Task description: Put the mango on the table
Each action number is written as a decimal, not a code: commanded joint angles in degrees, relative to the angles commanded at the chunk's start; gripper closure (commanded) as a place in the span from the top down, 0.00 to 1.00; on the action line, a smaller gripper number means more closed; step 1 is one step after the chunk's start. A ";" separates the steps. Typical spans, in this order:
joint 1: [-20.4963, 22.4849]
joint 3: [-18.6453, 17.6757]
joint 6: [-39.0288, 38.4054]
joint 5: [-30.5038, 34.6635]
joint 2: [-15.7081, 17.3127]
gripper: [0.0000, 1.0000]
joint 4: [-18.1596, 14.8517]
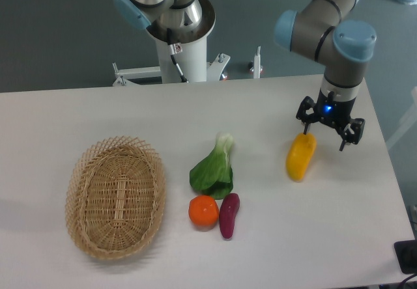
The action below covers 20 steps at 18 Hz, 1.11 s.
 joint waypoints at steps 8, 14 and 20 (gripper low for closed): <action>0.00 6.15 -2.81 0.18 1.59 1.00 -1.14; 0.00 8.96 -2.72 0.26 1.85 1.00 -4.74; -0.09 9.06 -2.46 0.26 1.94 1.00 -5.19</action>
